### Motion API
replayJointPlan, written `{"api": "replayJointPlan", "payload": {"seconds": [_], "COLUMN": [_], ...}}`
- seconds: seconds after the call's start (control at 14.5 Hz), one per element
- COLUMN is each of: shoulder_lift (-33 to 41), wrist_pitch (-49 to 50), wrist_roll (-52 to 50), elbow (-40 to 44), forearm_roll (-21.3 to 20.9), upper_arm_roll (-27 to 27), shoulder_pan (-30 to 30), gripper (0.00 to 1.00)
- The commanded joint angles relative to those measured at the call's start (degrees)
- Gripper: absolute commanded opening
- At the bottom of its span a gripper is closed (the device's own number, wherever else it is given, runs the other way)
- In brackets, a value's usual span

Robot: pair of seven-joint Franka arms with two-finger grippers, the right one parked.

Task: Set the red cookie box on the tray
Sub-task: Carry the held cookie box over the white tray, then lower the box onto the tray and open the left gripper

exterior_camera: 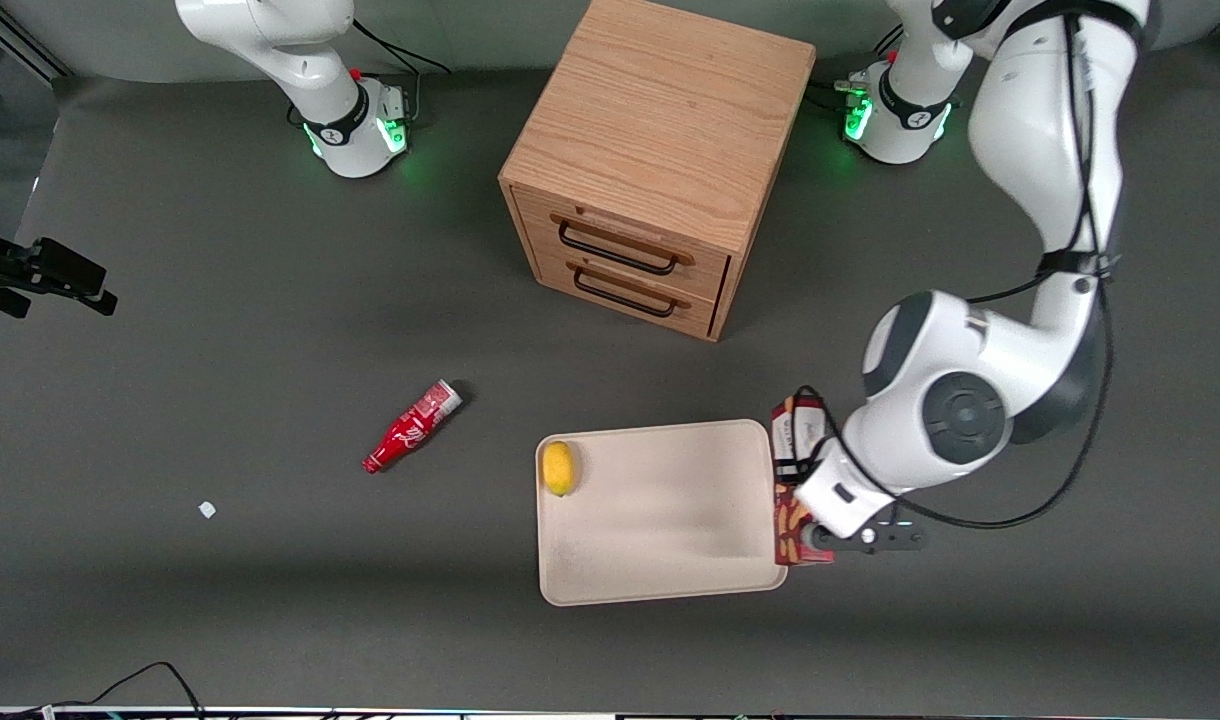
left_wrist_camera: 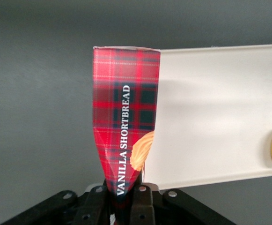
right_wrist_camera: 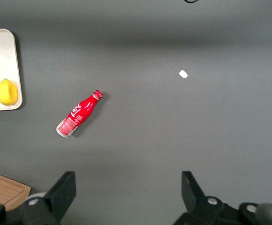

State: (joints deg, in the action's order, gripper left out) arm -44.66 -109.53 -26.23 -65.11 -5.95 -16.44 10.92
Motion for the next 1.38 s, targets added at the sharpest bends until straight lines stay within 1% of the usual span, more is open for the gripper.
{"api": "replayJointPlan", "payload": {"seconds": [0.0,0.07,0.14,0.28,0.41,0.55,1.03,1.17,1.24,1.31], "shoulder_lift": [-3.59,-4.2,-4.82,-5.53,-5.62,-6.58,-7.02,-7.02,-6.85,-6.76], "wrist_pitch": [-1.37,-1.47,-1.56,-2.34,-6.98,-10.16,-10.26,-10.44,-10.96,-11.05], "wrist_roll": [-4.87,-7.32,-9.43,-9.89,-9.8,-9.81,-9.98,-9.89,-9.81,-9.89], "elbow": [2.89,2.8,2.54,1.14,-1.23,-1.51,-1.51,-1.6,-1.6,-1.6], "forearm_roll": [-1.78,-3.18,-3.62,-3.8,-3.37,-3.36,-3.63,-3.8,-3.89,-3.89], "upper_arm_roll": [1.41,1.41,1.41,1.41,2.37,2.56,2.56,2.64,2.9,2.99], "shoulder_pan": [2.7,3.49,3.58,3.58,3.49,3.76,4.11,4.11,4.2,4.2], "gripper": [0.0,0.0,0.0,0.0,0.0,0.0,0.01,0.82,1.0,1.0]}}
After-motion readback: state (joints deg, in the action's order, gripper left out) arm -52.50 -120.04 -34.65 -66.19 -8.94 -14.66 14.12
